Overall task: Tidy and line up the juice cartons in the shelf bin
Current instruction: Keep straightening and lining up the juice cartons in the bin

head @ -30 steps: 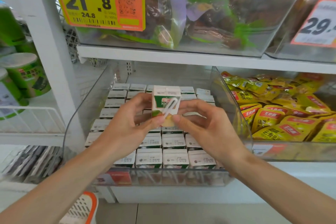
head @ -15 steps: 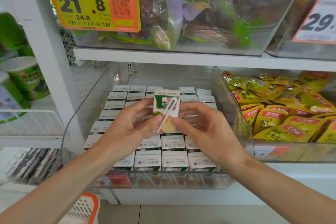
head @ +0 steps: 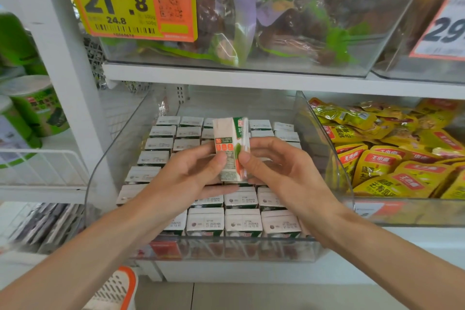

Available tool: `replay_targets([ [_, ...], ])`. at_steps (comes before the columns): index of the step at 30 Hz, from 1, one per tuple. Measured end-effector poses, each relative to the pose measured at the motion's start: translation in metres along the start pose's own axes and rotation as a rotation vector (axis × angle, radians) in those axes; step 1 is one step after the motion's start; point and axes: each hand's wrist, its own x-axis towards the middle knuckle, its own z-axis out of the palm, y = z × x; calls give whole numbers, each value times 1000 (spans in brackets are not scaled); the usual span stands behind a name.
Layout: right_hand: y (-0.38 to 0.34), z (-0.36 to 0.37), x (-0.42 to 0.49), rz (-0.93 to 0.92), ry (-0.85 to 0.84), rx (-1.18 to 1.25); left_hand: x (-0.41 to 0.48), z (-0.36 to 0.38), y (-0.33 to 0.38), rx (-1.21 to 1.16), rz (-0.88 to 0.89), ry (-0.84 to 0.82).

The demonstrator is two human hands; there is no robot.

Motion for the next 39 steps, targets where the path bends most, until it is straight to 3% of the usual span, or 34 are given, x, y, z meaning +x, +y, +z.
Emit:
replay_targets([
  [5, -4, -2, 2, -21, -23, -144, 1, -1, 2, 44, 23, 73],
  [13, 4, -2, 2, 39, -26, 101, 3, -4, 1, -54, -16, 134],
  [23, 4, -5, 0, -23, 2, 8, 6, -4, -2, -122, -47, 156],
  [30, 6, -3, 4, -1, 12, -28, 4, 0, 2, 34, 27, 168],
  [39, 9, -6, 6, 3, 30, -36, 5, -3, 1, 5, 24, 157],
])
